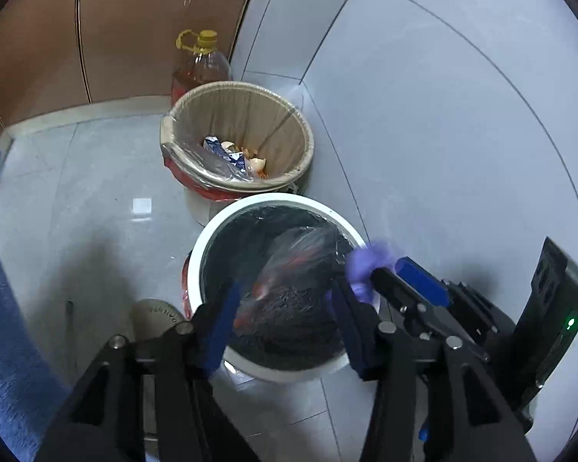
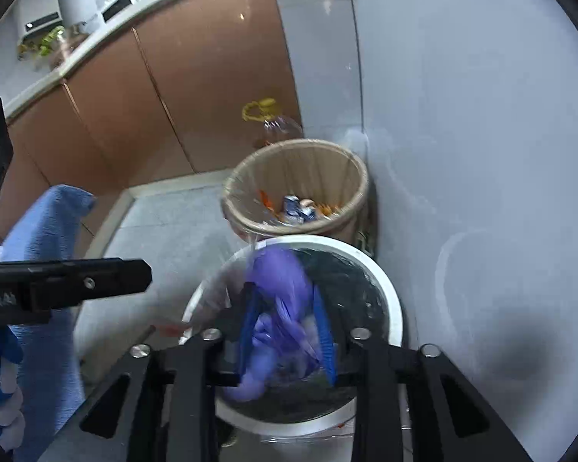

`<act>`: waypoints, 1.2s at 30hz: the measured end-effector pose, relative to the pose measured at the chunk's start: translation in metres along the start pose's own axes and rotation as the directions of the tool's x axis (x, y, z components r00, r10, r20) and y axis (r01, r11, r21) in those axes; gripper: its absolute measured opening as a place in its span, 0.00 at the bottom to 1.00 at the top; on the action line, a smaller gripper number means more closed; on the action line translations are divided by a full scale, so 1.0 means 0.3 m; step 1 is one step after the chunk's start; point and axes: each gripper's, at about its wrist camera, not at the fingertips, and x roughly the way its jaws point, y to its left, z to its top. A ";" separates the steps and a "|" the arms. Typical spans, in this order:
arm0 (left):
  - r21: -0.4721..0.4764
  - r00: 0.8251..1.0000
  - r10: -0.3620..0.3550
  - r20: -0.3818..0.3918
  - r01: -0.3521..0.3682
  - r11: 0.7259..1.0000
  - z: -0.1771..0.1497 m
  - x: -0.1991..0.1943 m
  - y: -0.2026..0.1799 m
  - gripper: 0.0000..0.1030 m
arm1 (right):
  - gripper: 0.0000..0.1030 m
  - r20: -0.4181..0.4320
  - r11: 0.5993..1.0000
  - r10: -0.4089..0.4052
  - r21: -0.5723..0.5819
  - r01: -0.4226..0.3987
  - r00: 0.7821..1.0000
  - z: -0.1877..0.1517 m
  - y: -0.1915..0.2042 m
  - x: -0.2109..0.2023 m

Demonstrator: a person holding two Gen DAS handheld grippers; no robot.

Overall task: Collect trash
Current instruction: 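Carry both items to the black-lined bin and open both grippers, then return both tools over the table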

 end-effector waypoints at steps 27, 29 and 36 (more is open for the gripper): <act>0.056 0.823 0.086 0.562 -0.141 0.988 -0.431 -1.119 -0.017 0.47 | 0.70 0.425 0.978 0.143 -0.200 -0.061 0.894 0.031 0.491 -0.849; 0.033 0.796 0.119 0.593 -0.172 0.985 -0.509 -1.220 0.016 0.48 | 0.70 0.452 0.970 0.173 -0.234 -0.071 0.875 0.023 0.543 -0.925; -0.104 0.696 0.273 0.664 -0.275 0.956 -0.772 -1.544 0.172 0.50 | 0.71 0.476 0.935 0.282 -0.330 -0.128 0.833 -0.028 0.690 -1.092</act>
